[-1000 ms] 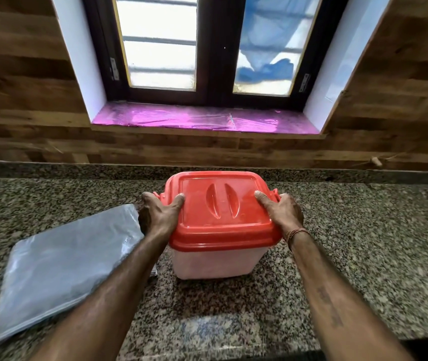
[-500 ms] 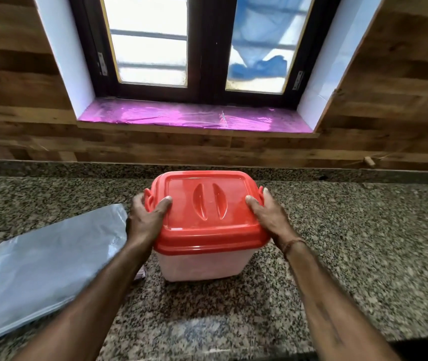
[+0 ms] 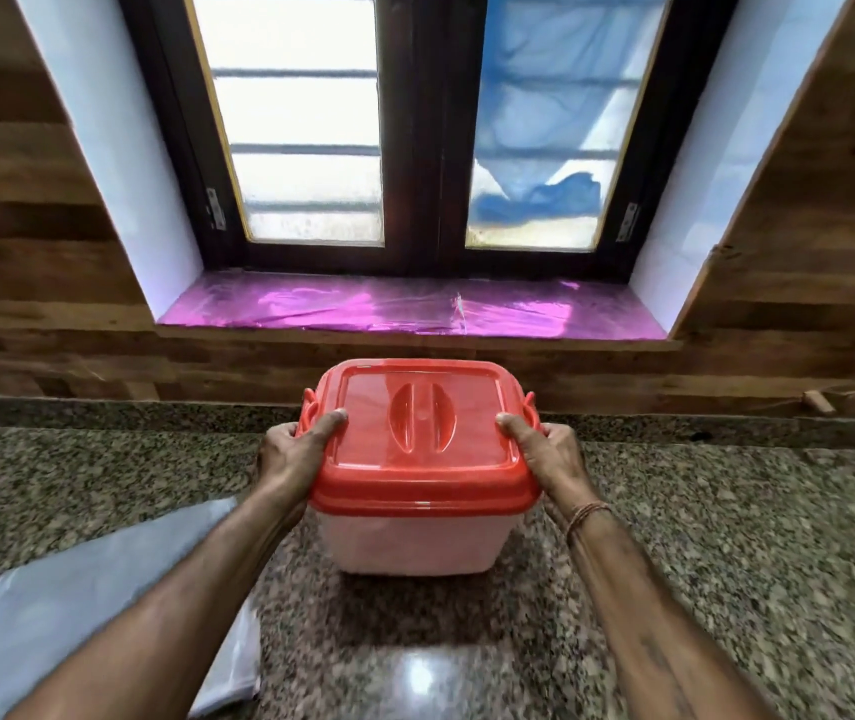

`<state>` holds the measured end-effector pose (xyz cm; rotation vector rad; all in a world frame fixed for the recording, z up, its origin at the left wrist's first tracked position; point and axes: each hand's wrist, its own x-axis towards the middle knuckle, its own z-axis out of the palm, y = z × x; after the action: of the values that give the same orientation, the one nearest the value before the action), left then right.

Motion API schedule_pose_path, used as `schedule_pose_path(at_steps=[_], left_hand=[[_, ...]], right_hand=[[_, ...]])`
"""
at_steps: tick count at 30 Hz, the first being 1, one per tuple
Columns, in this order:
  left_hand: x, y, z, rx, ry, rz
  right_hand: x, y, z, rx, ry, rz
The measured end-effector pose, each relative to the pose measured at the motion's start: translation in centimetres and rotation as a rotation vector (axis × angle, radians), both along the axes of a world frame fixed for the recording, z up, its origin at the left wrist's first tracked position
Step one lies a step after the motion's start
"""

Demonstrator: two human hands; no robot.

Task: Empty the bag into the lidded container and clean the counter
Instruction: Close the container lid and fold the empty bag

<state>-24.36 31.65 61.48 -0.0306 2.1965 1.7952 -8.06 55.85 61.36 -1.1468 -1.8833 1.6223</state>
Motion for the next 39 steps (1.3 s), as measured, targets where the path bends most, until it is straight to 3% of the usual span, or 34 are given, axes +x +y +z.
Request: schedule_pose_path(at_steps=[8, 19, 23, 26, 30, 33, 36, 39], left_hand=[[-6.2, 6.7, -0.9, -0.033, 0.001, 0.008], [-7.9, 7.5, -2.9, -0.094, 0.006, 0.003], [-7.5, 7.4, -2.3, -0.087, 0.021, -0.011], [-6.8, 6.0, -2.2, -0.159, 0.108, -0.068], [-4.1, 0.5, -2.5, -0.197, 0.143, -0.115], [-3.4, -6.6, -5.0, -0.298, 0.152, -0.096], [-4.0, -15.9, -8.1, -0.521, 0.111, -0.046], [-6.3, -26.5, -12.9, -0.771, 0.020, 0.069]], right_hand=[[-6.0, 6.6, -0.7, 0.010, -0.021, -0.014], [-7.5, 7.3, -3.7, -0.069, 0.077, -0.052], [-7.4, 7.2, -2.7, -0.068, 0.019, -0.051], [-7.1, 6.2, -1.8, 0.076, -0.060, -0.059], [-5.9, -0.7, -1.7, 0.688, -0.197, -0.153], [-5.7, -9.3, -1.8, 1.011, -0.009, -0.113], [-6.1, -19.1, -4.2, 0.908, 0.094, 0.158], [-6.6, -27.8, -8.7, 0.613, -0.216, 0.408]])
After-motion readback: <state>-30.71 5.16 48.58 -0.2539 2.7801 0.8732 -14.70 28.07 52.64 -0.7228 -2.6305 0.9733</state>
